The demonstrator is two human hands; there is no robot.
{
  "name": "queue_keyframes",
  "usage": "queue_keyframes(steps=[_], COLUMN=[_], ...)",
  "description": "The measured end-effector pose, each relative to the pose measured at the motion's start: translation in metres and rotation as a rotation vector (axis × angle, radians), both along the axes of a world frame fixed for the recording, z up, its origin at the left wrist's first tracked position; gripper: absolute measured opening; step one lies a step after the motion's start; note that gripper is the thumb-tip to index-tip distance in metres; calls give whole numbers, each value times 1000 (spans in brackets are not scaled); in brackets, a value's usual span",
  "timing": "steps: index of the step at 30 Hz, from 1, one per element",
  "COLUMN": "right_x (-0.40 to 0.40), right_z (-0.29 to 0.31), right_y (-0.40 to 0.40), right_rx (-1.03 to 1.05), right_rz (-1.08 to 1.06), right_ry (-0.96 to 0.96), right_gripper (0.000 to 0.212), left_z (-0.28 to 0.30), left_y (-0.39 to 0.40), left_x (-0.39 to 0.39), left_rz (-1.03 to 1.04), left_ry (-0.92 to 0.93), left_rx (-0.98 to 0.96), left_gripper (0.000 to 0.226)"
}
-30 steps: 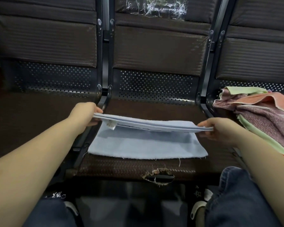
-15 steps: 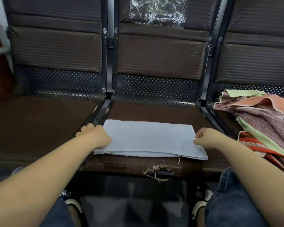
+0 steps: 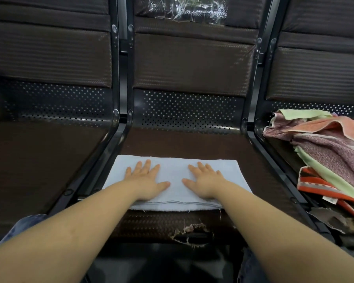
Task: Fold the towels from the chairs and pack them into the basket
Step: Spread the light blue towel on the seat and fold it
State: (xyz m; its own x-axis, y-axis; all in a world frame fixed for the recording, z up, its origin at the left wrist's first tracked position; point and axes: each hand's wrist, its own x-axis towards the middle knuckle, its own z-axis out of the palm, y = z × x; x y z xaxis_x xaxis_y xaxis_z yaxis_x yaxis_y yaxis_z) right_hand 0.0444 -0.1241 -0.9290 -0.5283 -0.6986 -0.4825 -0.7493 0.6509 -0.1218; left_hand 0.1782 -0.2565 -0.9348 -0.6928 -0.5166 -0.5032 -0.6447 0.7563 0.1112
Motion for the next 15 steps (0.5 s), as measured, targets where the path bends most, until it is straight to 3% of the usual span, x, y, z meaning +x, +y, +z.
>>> queue_keyframes(steps=[7, 12, 15], right_x=[-55, -42, -11], right_z=[-3, 0, 7], right_y=[41, 35, 17], right_rx=[102, 68, -16], right_rz=[-224, -121, -26], right_ry=[37, 172, 110], right_gripper=[83, 76, 74], left_z=[-1, 1, 9], left_y=[-52, -64, -68], left_x=[32, 52, 68], left_rz=[123, 72, 14], left_ry=[-53, -19, 1], left_rx=[11, 18, 31], left_gripper=[86, 83, 78])
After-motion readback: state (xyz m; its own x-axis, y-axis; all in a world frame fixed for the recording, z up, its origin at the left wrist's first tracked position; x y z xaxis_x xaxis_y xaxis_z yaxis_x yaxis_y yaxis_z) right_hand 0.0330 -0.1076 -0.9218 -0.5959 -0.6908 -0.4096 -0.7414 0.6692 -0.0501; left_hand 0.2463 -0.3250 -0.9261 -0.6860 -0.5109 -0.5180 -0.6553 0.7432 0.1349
